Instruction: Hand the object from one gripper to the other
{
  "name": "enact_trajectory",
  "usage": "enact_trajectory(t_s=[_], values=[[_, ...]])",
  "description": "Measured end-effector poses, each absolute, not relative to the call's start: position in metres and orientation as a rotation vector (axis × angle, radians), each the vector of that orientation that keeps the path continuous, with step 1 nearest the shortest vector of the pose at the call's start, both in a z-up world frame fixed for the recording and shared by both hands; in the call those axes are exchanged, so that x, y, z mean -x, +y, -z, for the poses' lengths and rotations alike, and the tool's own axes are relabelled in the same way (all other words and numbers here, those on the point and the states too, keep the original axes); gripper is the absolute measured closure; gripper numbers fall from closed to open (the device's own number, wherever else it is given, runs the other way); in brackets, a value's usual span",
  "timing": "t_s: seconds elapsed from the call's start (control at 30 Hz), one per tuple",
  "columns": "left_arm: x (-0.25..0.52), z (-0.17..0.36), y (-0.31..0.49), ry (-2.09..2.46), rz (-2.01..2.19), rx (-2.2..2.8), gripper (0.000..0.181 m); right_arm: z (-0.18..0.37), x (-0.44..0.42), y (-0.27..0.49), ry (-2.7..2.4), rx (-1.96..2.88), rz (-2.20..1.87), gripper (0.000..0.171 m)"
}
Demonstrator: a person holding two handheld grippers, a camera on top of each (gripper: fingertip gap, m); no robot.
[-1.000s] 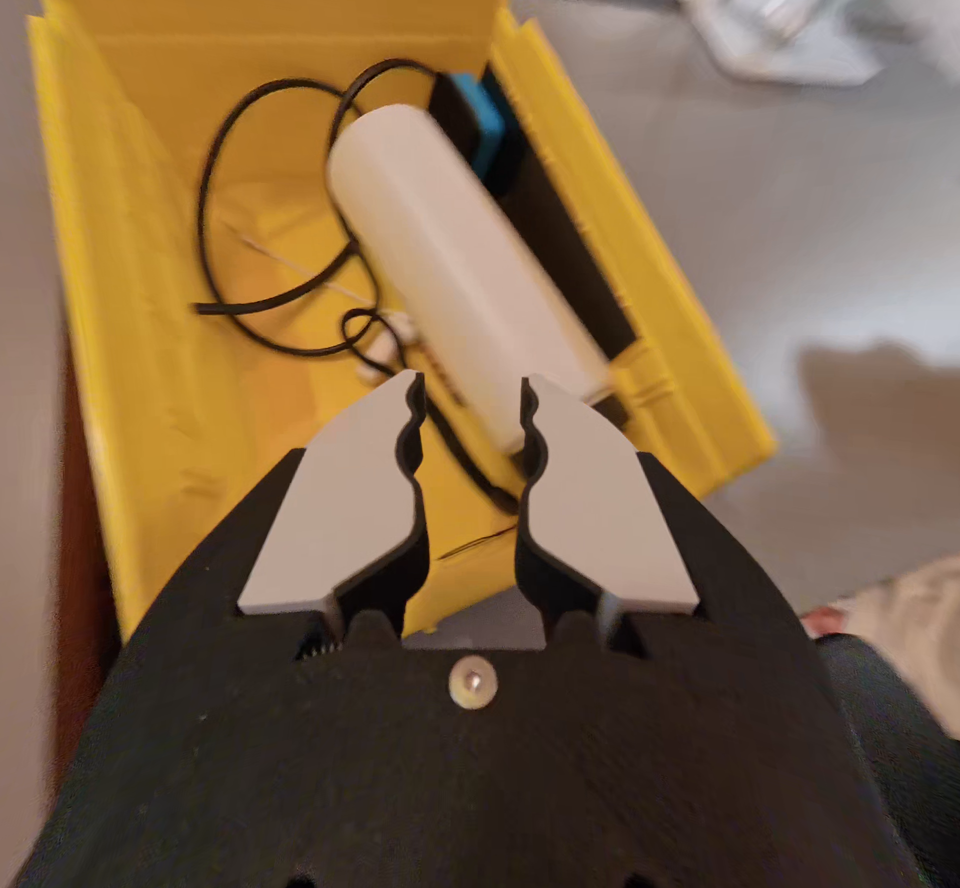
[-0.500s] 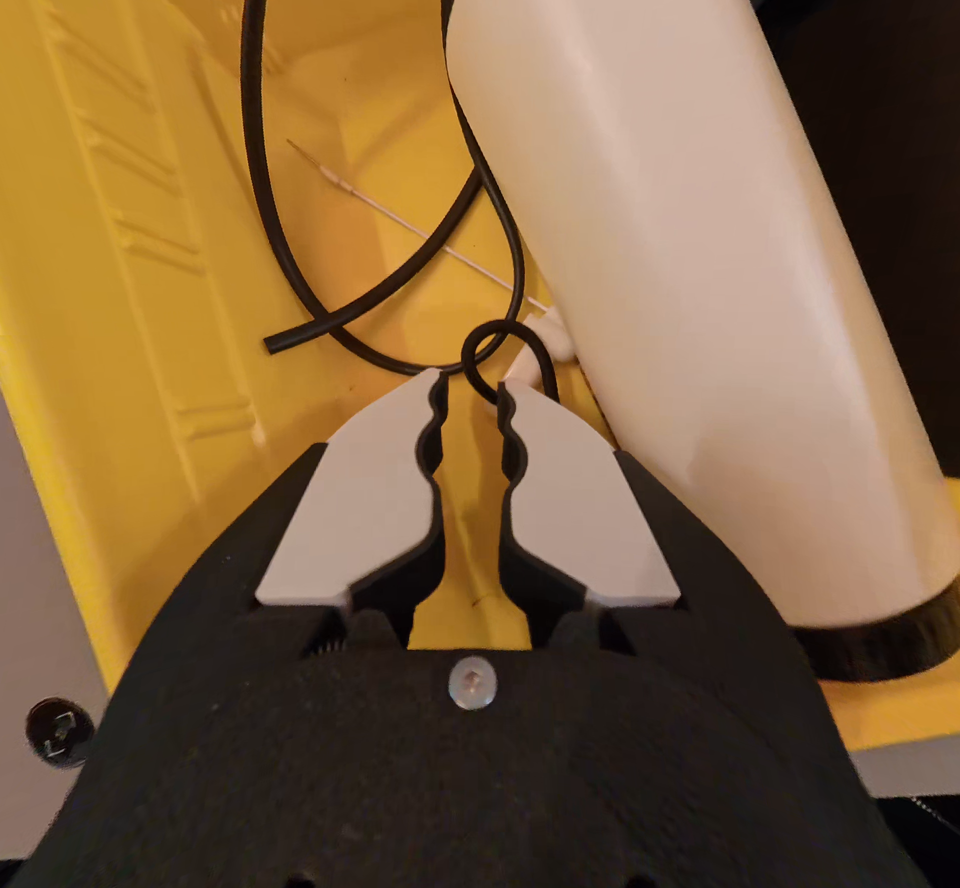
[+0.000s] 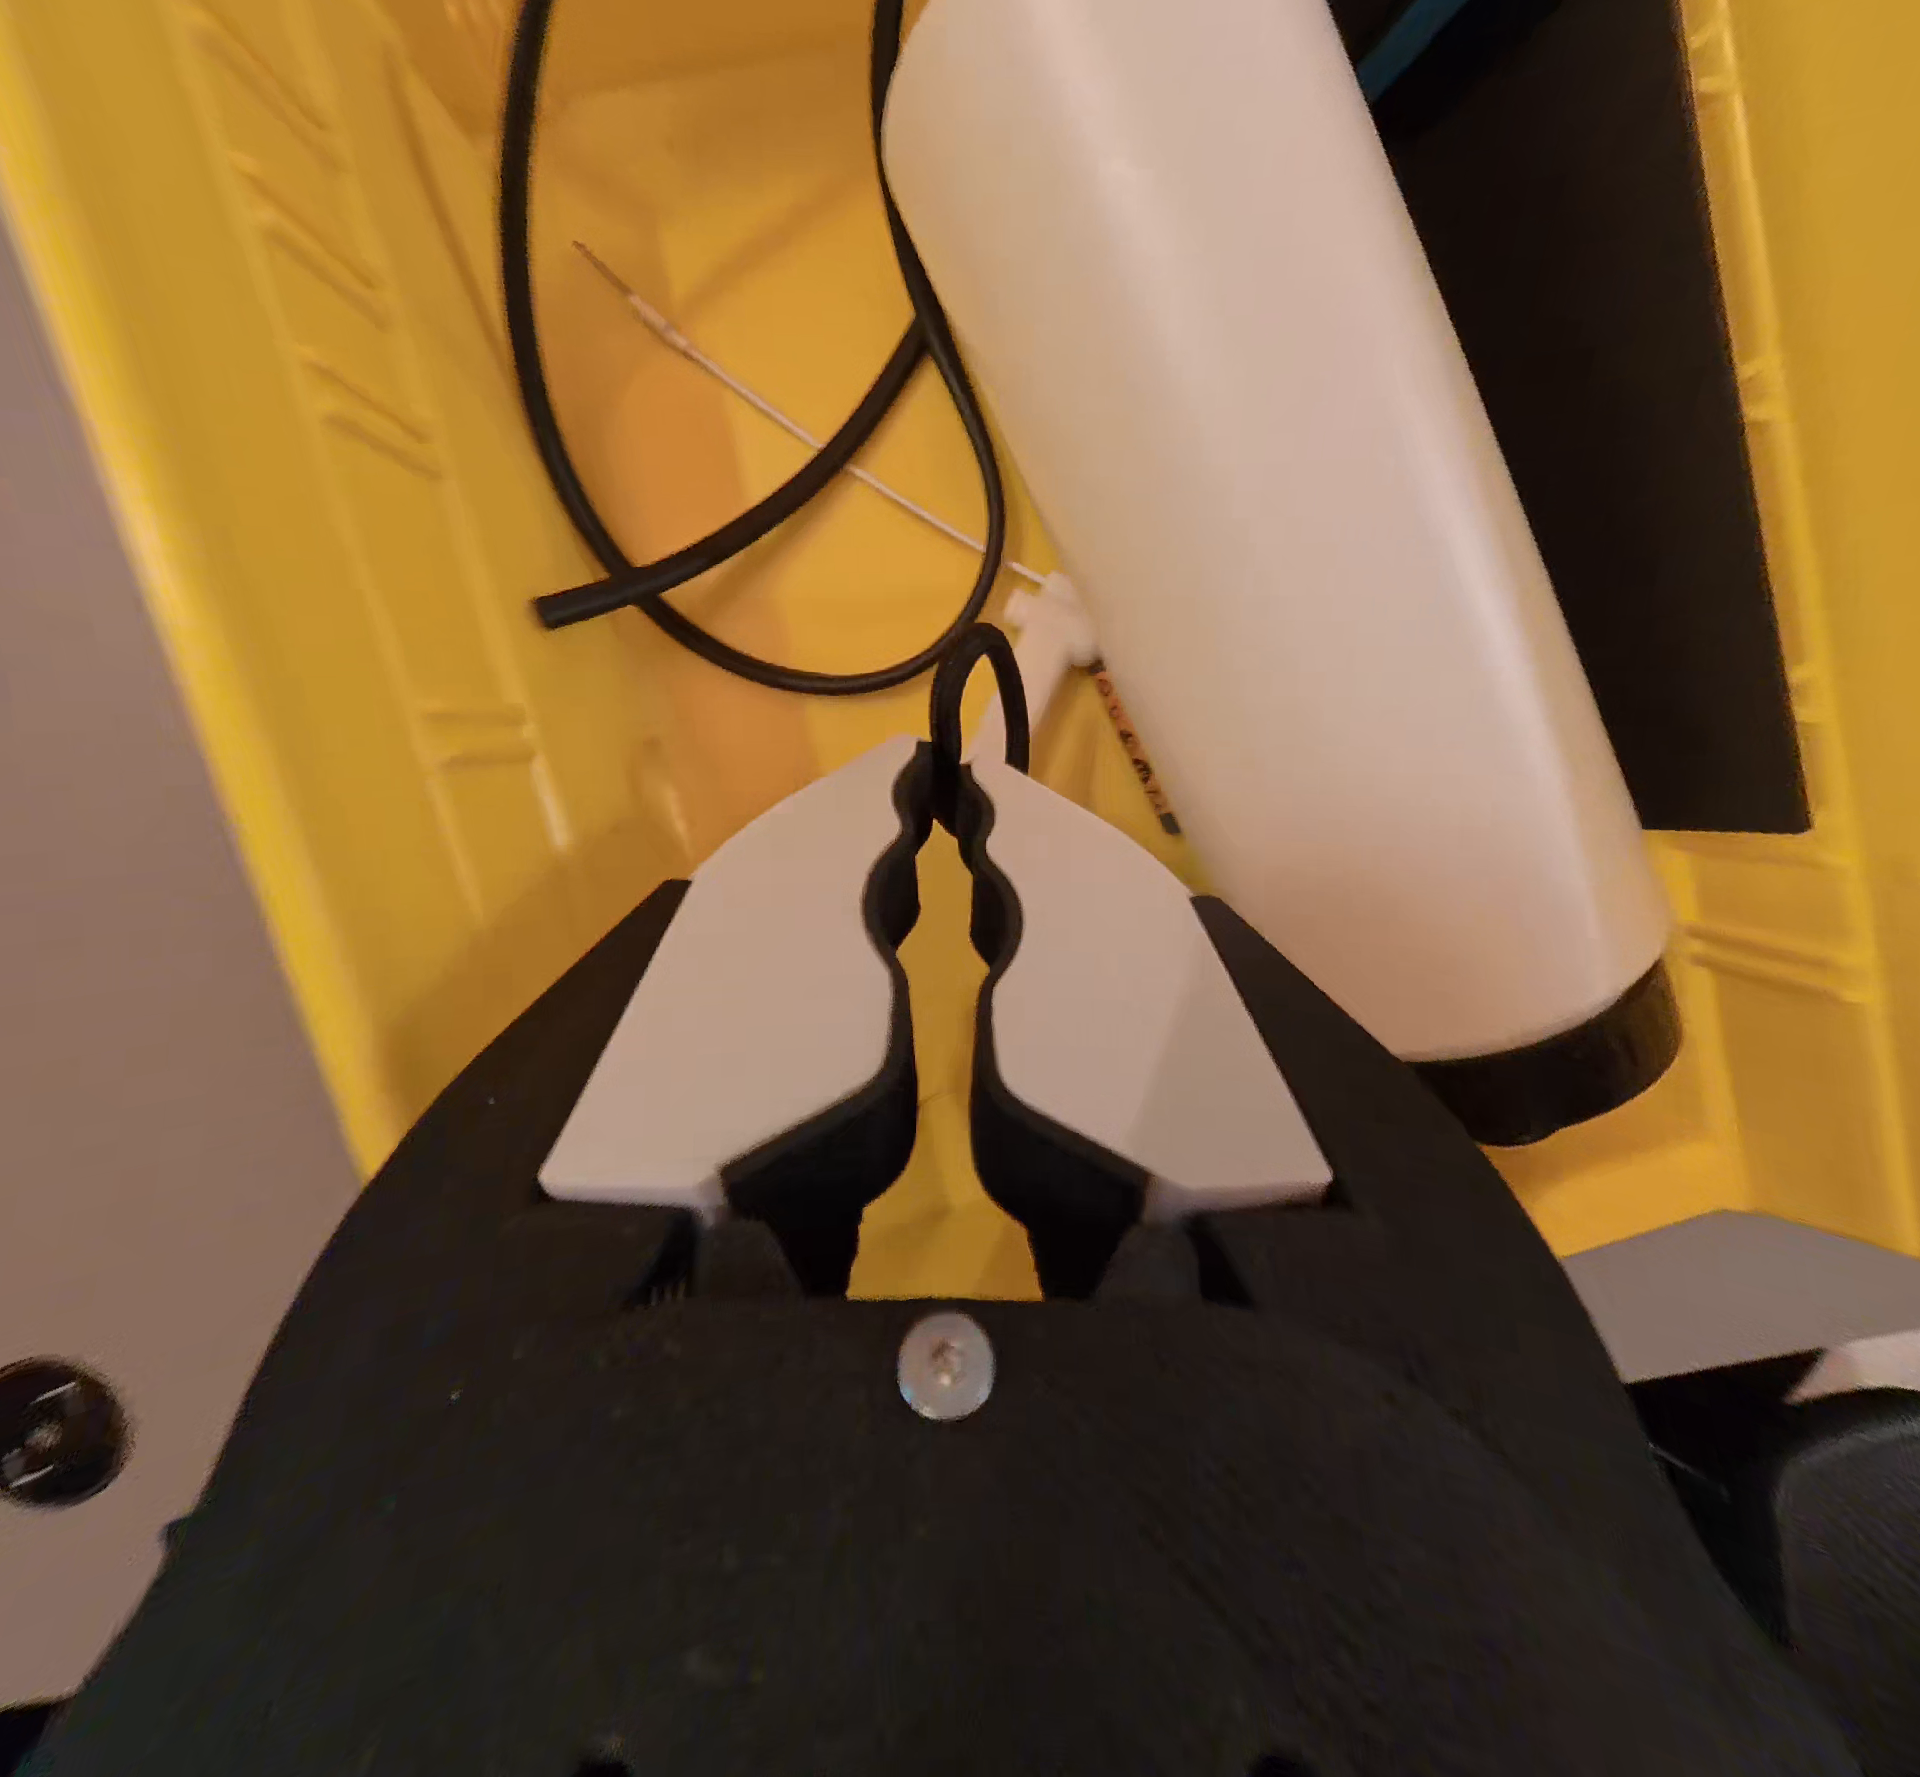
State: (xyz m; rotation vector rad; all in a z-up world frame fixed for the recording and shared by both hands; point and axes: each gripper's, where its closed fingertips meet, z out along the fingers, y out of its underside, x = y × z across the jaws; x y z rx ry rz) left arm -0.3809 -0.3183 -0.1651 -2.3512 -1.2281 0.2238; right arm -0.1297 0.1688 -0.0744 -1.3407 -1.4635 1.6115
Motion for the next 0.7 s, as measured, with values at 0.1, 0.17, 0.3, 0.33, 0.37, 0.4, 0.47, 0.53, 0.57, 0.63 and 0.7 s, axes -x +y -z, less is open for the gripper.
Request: enact_trajectory(t_s=[0.1, 0.17, 0.3, 0.33, 0.37, 0.4, 0.47, 0.53, 0.57, 0.63, 0.7], values=[[0.386, 0.142, -0.324, -1.2, -0.338, 2.316, 0.177, 0.074, 0.131, 0.169, -1.467, 1.342, -1.613, 0.167], [0.385, 0.116, -0.318, -1.148, -0.372, 2.254, 0.178, 0.072, 0.131, 0.168, -1.472, 1.335, -1.611, 0.167], [0.376, 0.042, -0.294, -0.978, -0.461, 2.09, 0.178, 0.063, 0.135, 0.164, -1.505, 1.293, -1.612, 0.166], [0.37, 0.021, -0.284, -0.916, -0.473, 2.045, 0.177, 0.06, 0.137, 0.161, -1.523, 1.275, -1.614, 0.166], [0.363, 0.0, -0.273, -0.853, -0.477, 2.001, 0.178, 0.058, 0.139, 0.157, -1.544, 1.254, -1.619, 0.166], [0.355, -0.021, -0.26, -0.794, -0.478, 1.953, 0.178, 0.055, 0.142, 0.152, -1.567, 1.23, -1.625, 0.166], [0.334, -0.057, -0.23, -0.669, -0.447, 1.858, 0.178, 0.051, 0.145, 0.137, -1.616, 1.176, -1.654, 0.166], [0.307, -0.085, -0.193, -0.548, -0.373, 1.779, 0.178, 0.049, 0.146, 0.118, -1.666, 1.113, -1.706, 0.165], [0.293, -0.096, -0.174, -0.493, -0.325, 1.746, 0.179, 0.051, 0.145, 0.108, -1.69, 1.082, -1.725, 0.164], [0.264, -0.109, -0.133, -0.399, -0.206, 1.684, 0.179, 0.057, 0.14, 0.09, -1.729, 1.013, -1.746, 0.16], [0.234, -0.111, -0.09, -0.317, -0.068, 1.646, 0.178, 0.064, 0.132, 0.078, -1.736, 0.95, -1.752, 0.154]])
